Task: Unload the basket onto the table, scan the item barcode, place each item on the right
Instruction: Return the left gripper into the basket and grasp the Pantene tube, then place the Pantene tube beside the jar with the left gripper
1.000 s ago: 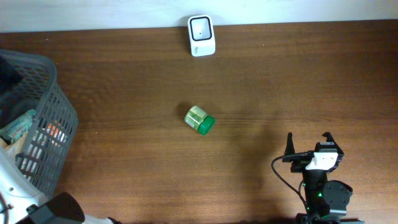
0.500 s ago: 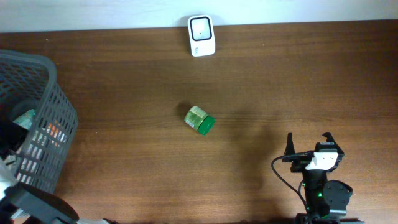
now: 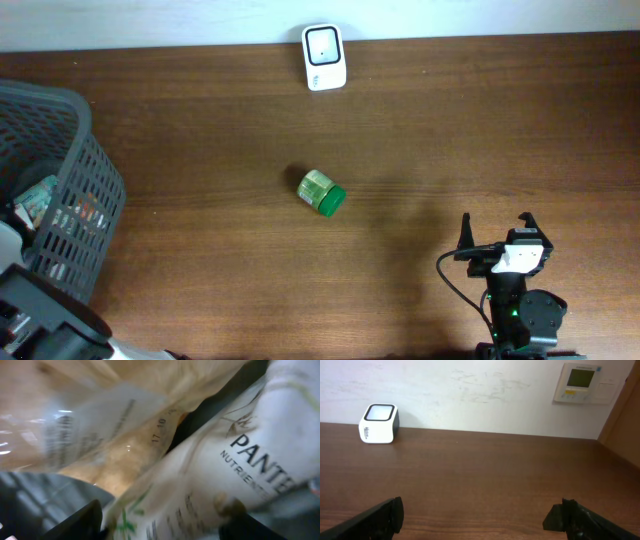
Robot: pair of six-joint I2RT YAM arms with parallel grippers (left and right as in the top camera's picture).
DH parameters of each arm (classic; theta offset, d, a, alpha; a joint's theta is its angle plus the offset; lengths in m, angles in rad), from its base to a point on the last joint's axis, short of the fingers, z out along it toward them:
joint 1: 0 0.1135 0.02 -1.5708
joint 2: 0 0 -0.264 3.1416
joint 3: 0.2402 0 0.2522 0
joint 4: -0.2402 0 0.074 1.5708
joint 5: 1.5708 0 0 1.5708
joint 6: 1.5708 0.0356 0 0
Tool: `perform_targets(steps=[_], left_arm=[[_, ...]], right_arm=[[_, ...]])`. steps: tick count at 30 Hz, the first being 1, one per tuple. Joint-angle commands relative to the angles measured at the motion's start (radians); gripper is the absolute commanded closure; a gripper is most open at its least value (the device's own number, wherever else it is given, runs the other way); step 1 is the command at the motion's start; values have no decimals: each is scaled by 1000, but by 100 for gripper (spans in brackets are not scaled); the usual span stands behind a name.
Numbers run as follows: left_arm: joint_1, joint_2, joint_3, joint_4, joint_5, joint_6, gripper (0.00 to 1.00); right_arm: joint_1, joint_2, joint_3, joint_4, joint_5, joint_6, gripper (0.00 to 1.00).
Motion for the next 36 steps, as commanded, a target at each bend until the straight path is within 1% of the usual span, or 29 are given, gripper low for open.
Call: perform_targets(steps=[1,2,3,5,8,11,14,15,18,19,21,22,25,26,27,28,29,31,33,36], left_arm=[[6,52,-12,10,0,16,68],[6,52,-11,15,0,16,82],[6,52,-11,16,0,16,100],[6,49,-1,4,0,16,100],[-3,6,74,-49,13,15,100],[-48,-106,191,-53,137,15,100],[-115,-224,305,-42,152,15,100],[-131,-251,324,-33,152,15,100],[-180,-377,364,57,152,14,100],[-204,-446,364,123,152,14,100],[-280,-525,364,169,174,-10,100],[-347,-539,364,167,186,-11,100],[-645,-518,364,106,185,-12,100],[-729,-500,364,72,184,-13,100],[-779,-483,363,42,182,-33,100],[-842,-449,358,-19,182,-94,100],[-900,-386,342,-100,182,-201,100],[-956,-262,297,-190,185,-353,100],[-989,-166,271,-229,185,-459,100],[-1065,-23,231,-211,185,-546,100]], right_arm=[[6,-7,-5,-4,1,8,1],[6,-7,-5,-4,1,8,2],[6,-7,-5,-4,1,8,2],[6,-7,-5,-4,1,9,2],[6,-7,-5,-4,1,9,2],[6,-7,-5,-4,1,9,2],[6,-7,-5,-4,1,9,2],[6,-7,-5,-4,1,9,2],[6,-7,-5,-4,1,9,2],[6,-7,-5,-4,1,9,2],[6,-7,-5,-4,1,9,2],[6,-6,-5,-4,1,9,2],[6,-7,-5,-4,1,9,2],[6,-7,-5,-4,1,8,2],[6,-7,-5,-4,1,9,2],[6,-7,-5,-4,1,9,2],[6,-7,-5,-4,1,9,2],[6,-7,-5,-4,1,9,2],[6,-7,-5,-4,1,9,2],[6,-7,-5,-4,1,8,2]])
